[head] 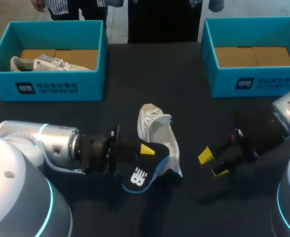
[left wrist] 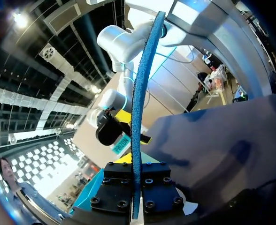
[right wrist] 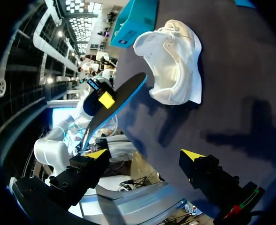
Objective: Take the shoe out of the shoebox, open the shoe tongue, remove and reinsert the insole, then place the shoe into the shoebox
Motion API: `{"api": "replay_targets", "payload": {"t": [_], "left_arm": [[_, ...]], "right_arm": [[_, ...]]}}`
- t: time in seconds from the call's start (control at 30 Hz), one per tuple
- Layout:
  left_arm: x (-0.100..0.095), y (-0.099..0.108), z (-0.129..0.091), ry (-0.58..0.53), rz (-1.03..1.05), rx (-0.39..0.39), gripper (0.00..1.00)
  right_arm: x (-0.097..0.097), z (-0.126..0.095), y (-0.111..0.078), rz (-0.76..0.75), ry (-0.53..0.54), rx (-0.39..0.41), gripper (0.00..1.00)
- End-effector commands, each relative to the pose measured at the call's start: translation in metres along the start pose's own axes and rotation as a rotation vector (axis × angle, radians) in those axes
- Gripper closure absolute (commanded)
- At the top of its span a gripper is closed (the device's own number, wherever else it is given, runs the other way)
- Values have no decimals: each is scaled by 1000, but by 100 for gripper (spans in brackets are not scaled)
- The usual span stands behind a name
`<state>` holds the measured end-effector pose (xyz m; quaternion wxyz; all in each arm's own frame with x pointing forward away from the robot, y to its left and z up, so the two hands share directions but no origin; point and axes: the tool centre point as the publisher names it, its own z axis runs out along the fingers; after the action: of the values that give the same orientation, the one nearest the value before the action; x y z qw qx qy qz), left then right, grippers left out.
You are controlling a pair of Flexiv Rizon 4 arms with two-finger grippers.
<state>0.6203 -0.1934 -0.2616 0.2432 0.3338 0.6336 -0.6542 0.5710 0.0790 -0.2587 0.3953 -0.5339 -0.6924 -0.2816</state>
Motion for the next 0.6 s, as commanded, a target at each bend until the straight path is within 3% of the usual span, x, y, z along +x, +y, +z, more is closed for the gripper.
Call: {"api": "replay_targets", "payload": {"t": [0.03, 0.6], "left_arm": [[4, 1, 8, -11, -11, -6, 100], [2, 11, 8, -73, -138, 6, 100]], "right_arm": [[-4, 10, 0, -3, -1, -2, 0], [-14, 41, 11, -49, -28, 5, 0]]}}
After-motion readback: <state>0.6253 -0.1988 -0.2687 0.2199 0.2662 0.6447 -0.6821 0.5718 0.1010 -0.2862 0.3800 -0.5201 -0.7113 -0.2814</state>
